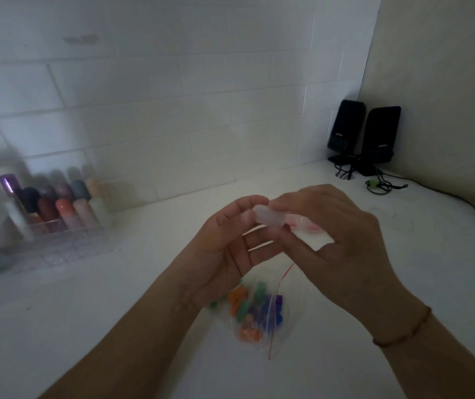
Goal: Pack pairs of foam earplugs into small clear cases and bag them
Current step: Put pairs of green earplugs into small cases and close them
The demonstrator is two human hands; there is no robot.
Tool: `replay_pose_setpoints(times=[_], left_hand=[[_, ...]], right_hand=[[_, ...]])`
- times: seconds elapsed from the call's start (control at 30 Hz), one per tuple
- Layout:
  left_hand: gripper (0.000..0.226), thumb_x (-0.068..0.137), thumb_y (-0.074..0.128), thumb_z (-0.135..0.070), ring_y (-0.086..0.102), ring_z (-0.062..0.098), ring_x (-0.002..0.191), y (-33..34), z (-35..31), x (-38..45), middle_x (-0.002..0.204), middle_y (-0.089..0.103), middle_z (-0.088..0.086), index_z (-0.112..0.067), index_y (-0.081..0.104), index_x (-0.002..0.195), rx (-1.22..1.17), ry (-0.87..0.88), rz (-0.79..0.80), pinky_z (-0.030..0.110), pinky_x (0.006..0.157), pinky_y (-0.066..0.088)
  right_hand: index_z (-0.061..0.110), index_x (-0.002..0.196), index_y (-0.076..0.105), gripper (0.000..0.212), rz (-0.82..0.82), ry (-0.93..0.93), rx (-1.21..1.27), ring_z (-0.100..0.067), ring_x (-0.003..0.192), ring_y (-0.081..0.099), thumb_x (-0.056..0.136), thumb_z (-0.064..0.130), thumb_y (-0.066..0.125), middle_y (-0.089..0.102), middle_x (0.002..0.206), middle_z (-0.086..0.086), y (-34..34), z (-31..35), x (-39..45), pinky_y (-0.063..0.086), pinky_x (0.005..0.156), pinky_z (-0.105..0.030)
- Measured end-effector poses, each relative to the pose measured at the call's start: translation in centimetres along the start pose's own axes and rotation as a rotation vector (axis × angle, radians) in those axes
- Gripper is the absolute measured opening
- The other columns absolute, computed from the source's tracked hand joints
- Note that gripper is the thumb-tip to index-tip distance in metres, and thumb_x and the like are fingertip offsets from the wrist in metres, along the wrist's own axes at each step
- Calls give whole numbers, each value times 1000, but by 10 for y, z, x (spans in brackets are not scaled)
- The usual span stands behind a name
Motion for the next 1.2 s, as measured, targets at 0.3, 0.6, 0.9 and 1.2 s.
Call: replay_pose_setpoints(times=[0.3,0.6,0.9,1.2], left_hand=[[51,74,81,-36,70,21,95,0,1,-2,108,71,15,-6,69,113,23,-11,36,36,87,56],[70,64,88,-31,72,27,91,-5,1,2,107,69,22,6,57,114,74,31,-64,33,78,58],[59,61,89,-31,72,28,89,-7,2,3,102,71,22,1,66,105,147,38,-105,31,74,58],[49,76,76,-7,63,38,104,-2,2,-6,114,63,28,4,59,121,464,-114,156,50,98,48]], right_hand=[[7,97,70,16,-25,27,87,-11,95,66,81,12,71,70,101,3,-4,2,-2,53,81,-33],[14,84,71,13,1,70,-84,-11,71,69,84,24,63,75,84,4,-4,-3,-2,55,64,-32],[19,77,69,16,79,175,-77,-14,62,64,81,30,58,72,74,3,-1,-7,0,49,62,-30],[29,83,69,18,85,365,76,-1,77,65,83,44,58,70,81,16,2,-4,1,50,62,-17]])
Point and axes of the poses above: each hand's wrist, its own x-axis towards the middle knuckle, its own y-axis out of the palm, z = x × y, the point moved 3 cm from there along x, towards the middle knuckle
